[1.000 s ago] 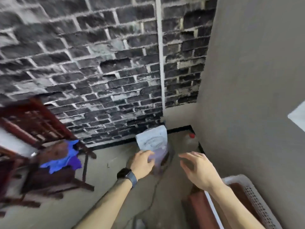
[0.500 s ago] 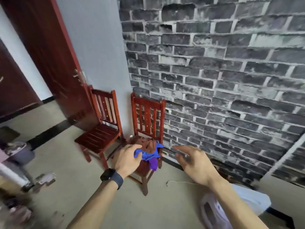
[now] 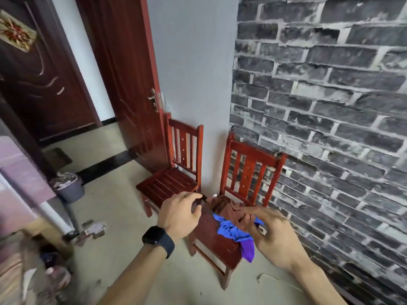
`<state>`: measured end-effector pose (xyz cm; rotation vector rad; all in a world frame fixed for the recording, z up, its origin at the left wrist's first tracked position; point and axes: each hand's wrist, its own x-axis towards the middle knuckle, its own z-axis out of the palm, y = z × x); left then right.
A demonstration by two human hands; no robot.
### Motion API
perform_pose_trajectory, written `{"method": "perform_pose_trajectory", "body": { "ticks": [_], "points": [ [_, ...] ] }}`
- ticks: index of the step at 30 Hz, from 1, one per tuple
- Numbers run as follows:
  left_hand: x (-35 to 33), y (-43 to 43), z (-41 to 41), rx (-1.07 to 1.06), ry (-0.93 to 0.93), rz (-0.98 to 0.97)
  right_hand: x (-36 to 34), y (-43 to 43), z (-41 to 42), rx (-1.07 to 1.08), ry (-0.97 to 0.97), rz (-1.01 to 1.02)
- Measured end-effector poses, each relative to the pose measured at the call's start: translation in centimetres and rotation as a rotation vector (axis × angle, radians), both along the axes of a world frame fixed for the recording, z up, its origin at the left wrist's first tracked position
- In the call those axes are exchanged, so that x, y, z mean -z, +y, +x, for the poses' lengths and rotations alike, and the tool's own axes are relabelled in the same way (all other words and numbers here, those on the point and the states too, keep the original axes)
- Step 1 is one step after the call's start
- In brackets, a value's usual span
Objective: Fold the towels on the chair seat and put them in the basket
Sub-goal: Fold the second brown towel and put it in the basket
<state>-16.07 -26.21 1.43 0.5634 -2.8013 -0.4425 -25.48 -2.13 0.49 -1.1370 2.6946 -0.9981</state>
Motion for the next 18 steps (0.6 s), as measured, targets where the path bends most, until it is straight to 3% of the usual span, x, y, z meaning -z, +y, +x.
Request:
{"method": "perform_pose_trajectory", "body": {
  "ticks": [5, 11, 18],
  "points": [
    [3.3, -5.4, -5.2, -0.009, -0.061, -0.007, 4.3, -6.1, -7.1, -0.006, -0.034, 0.005],
    [9.2, -13.8, -14.2, -0.031, -0.249, 0.090, 12.1, -14.7, -16.8, 0.025, -0.204, 0.040],
    [16.9, -20.9, -21.2, -0.017, -0.457, 0.159, 18.7, -22.2, -23.3, 0.112, -0.397, 0.281]
  ]
}}
